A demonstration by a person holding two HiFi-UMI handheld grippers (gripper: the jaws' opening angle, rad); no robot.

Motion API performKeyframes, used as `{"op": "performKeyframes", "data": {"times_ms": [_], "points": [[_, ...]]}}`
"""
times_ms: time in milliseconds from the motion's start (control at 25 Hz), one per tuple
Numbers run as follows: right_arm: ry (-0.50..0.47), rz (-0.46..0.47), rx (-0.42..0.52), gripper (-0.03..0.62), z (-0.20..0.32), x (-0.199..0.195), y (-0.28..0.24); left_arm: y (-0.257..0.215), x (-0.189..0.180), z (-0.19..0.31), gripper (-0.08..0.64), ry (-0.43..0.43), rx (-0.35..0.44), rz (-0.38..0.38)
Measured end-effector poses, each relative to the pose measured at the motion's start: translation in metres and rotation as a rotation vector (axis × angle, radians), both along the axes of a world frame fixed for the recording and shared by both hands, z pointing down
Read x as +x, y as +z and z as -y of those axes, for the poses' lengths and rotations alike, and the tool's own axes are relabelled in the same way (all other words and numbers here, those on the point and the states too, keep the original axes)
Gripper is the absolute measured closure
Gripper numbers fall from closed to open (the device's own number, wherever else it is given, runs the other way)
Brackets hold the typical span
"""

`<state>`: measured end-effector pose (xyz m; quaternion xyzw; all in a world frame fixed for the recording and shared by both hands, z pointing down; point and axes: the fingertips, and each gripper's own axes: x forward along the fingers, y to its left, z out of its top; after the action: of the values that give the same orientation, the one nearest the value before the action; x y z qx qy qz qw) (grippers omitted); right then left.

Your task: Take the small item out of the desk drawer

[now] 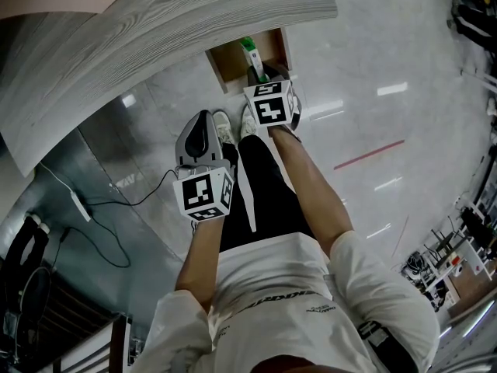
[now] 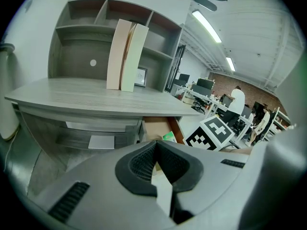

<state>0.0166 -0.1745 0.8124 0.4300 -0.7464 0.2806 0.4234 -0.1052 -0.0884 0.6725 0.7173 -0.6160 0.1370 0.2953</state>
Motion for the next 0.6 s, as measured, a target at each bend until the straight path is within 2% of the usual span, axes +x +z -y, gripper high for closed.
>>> {"op": "performKeyframes", "data": {"times_ms": [360,600], "points": [[0.029,0.036,-0.003,0.477,0.0,-0.002,-0.003,0.004,-0.007,0.003,0.545,0.018,0.018,0.006],[0.052,0.069,-0.004,0.477,-0.008,0.003,-0.038,-0.031,-0.005,0.003,0.545,0.035,0.046,0.013]]}}
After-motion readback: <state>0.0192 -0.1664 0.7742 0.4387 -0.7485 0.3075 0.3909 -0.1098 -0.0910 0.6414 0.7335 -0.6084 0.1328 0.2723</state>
